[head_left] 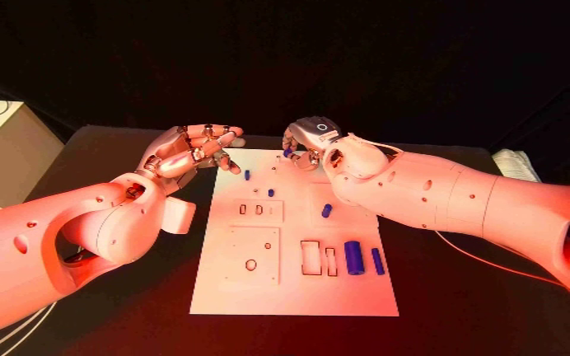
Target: Assemble the parts on the task board
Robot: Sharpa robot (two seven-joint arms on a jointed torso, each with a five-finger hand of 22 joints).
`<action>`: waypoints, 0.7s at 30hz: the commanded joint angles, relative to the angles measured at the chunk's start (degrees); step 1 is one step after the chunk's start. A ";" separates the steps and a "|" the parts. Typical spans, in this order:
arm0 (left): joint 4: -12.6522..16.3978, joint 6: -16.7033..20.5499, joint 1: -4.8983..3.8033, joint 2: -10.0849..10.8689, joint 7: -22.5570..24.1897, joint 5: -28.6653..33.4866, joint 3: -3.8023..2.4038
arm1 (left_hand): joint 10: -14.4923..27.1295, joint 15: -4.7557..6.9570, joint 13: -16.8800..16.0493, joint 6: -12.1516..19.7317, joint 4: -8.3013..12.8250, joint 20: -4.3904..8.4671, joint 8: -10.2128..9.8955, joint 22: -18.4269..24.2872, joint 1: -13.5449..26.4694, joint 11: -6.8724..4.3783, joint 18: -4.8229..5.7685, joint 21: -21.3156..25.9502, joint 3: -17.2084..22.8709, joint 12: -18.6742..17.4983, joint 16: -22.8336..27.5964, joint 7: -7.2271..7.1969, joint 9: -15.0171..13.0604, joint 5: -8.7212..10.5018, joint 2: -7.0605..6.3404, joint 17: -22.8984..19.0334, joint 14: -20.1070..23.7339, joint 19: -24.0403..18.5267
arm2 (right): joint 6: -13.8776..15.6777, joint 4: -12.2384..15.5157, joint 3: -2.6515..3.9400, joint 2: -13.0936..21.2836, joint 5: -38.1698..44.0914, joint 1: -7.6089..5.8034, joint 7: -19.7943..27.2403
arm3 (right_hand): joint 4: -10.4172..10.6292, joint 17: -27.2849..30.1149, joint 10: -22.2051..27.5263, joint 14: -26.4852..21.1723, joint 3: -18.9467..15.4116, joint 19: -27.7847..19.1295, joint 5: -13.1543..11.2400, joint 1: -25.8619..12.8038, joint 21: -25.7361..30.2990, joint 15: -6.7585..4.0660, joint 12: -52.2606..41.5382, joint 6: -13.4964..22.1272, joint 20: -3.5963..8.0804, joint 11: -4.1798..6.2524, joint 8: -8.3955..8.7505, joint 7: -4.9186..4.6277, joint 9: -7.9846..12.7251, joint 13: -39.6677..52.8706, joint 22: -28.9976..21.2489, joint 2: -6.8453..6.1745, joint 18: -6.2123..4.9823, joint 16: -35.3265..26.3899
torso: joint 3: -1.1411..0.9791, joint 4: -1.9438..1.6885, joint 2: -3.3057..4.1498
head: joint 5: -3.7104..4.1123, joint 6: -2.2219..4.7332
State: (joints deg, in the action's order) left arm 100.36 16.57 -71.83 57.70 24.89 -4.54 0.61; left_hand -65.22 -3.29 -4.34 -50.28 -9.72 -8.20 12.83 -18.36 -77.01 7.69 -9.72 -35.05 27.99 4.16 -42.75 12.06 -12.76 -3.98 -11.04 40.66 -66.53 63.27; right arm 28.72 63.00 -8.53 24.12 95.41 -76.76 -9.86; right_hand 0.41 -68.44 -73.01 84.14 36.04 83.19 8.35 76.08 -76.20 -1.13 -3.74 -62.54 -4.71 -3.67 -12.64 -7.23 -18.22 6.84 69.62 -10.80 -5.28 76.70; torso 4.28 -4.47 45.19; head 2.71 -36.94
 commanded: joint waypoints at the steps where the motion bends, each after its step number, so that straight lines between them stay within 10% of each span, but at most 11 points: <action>1: 0.23 -1.12 -0.21 -0.14 0.25 -0.32 -0.04 | 0.16 0.07 -0.06 0.38 0.03 0.00 -0.07 -0.09 0.42 0.06 -0.52 -0.25 0.18 -0.08 -0.39 -0.18 -0.06 0.31 0.21 0.05 0.52 -0.54 | 0.25 -0.36 0.04 -0.50 -0.52 0.03 0.76 | -0.33 -0.06 -0.52 2.11 -0.11 -0.03 0.32 -0.34 -0.21 -0.28 0.11 0.33 0.44 0.34 -0.01 -0.08 -0.08 0.01 0.00 0.09 1.11 0.25 | 0.15 -0.10 0.29 | -0.06 0.16; 21: -0.03 -1.25 -0.53 -0.53 0.15 -0.31 -0.04 | 0.25 0.04 -0.08 0.44 0.09 -0.03 -0.08 -0.18 0.39 0.07 -0.52 -0.37 0.21 -0.05 -0.44 -0.16 -0.09 0.32 0.24 0.06 0.66 -0.69 | -3.10 -1.93 0.04 -2.18 -0.68 0.13 0.64 | -0.23 0.14 -0.27 2.05 -0.19 -0.15 0.34 -0.73 -0.03 -0.16 0.15 0.68 0.35 0.19 0.06 -0.22 -0.28 0.07 -0.24 -0.06 1.06 0.20 | 0.22 -0.11 0.50 | -0.61 -0.06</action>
State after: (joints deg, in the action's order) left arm 100.29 16.51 -72.28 57.28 24.79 -4.55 0.61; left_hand -65.22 -3.29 -4.33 -50.08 -9.72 -8.19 12.83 -18.49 -77.01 7.69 -9.71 -35.04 27.99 4.16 -42.99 11.87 -12.75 -3.98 -11.04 40.64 -66.12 62.85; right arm 27.57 61.19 -8.52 22.05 94.73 -76.69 -9.54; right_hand 0.41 -68.35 -73.19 84.14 36.03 83.19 8.64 75.77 -76.20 -1.13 -3.44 -62.14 -4.71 -3.48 -12.55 -7.44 -18.45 6.91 69.42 -11.11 -5.28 76.69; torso 4.53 -4.55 45.66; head 2.12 -37.00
